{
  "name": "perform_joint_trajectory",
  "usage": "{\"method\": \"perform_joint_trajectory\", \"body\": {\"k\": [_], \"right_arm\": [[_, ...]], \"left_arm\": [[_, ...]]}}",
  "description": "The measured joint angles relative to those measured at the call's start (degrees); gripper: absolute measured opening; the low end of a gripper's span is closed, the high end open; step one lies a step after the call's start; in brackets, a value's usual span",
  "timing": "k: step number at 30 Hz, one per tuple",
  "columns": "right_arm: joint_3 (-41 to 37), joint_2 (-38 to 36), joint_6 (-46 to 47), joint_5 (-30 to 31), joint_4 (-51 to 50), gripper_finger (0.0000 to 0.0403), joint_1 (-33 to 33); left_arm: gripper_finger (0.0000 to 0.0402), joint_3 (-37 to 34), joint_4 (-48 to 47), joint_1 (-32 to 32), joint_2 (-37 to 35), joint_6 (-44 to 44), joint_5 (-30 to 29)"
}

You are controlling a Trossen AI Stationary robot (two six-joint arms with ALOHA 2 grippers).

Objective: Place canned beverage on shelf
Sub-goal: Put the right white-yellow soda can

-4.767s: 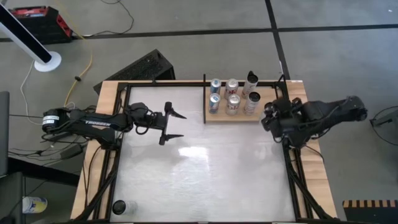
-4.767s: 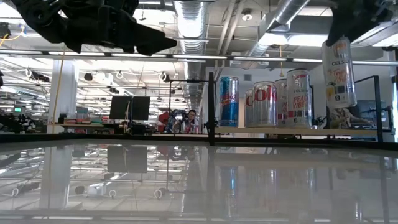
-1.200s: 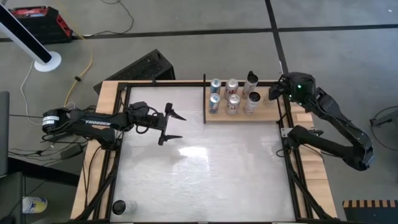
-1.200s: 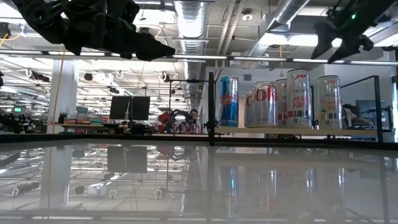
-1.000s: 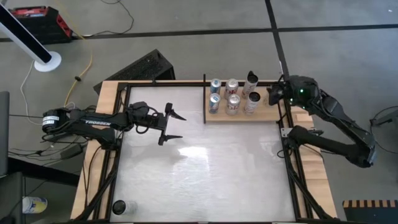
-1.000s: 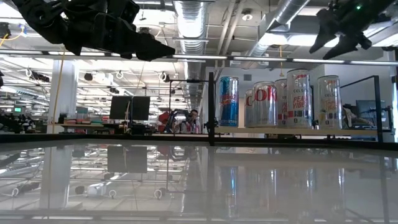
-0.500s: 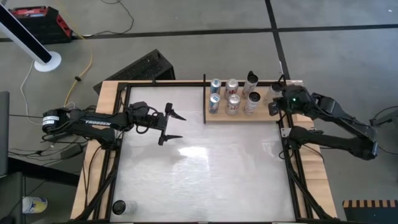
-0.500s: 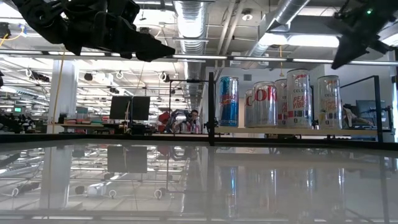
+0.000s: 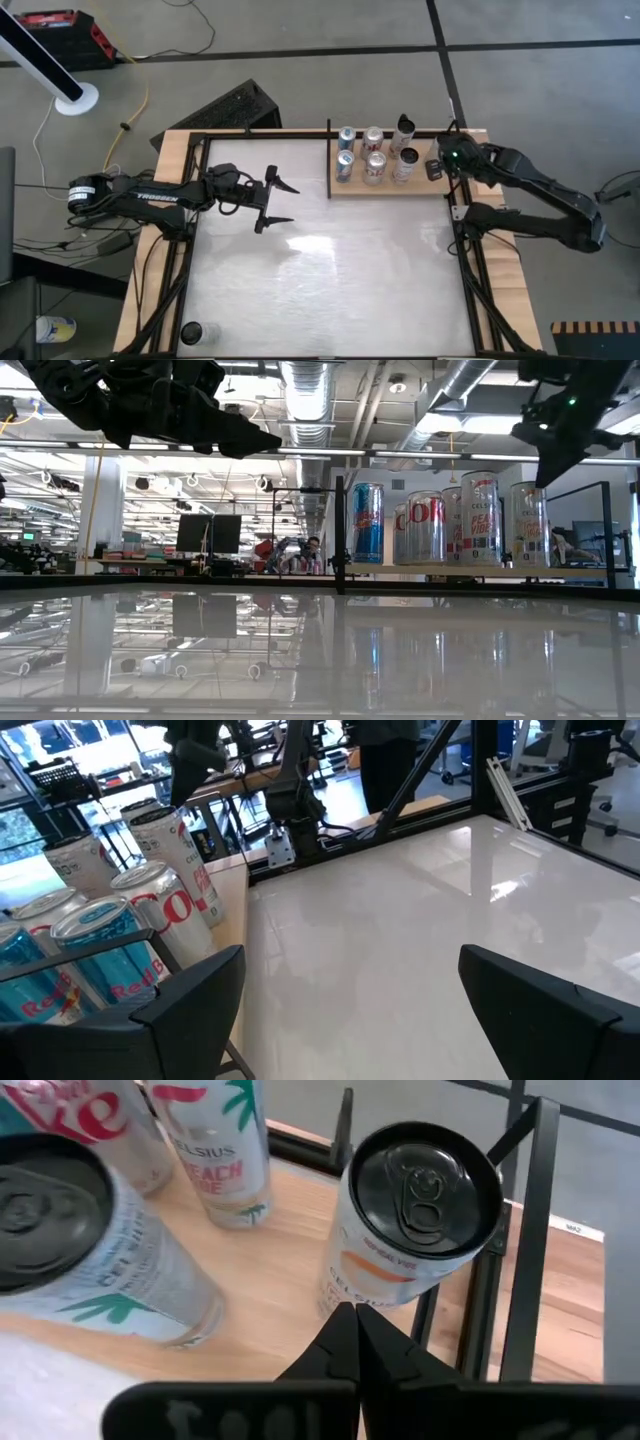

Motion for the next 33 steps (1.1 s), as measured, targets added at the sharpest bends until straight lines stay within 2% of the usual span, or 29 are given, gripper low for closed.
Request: {"method": "perform_joint_trajectory", "body": {"k": [14,28,33], "right_arm": [[0.0,6.8,-4.8,0.1,1.9,0.0016,-6.6],[0.0,11.1,-9.2,0.1,5.3,0.0017,-9.9],[0.0,11.4,-9.2,-0.3,4.3,0.0018,-9.1]], "left_arm": [[0.0353,0.1,-0.1,0.0,0.0,3.2,-0.6],[0.0353,0.1,-0.3,0.0,0.0,4.6,-1.4],[0.0353,0.1,-0.3,0.0,0.0,5.1,-1.4]]}}
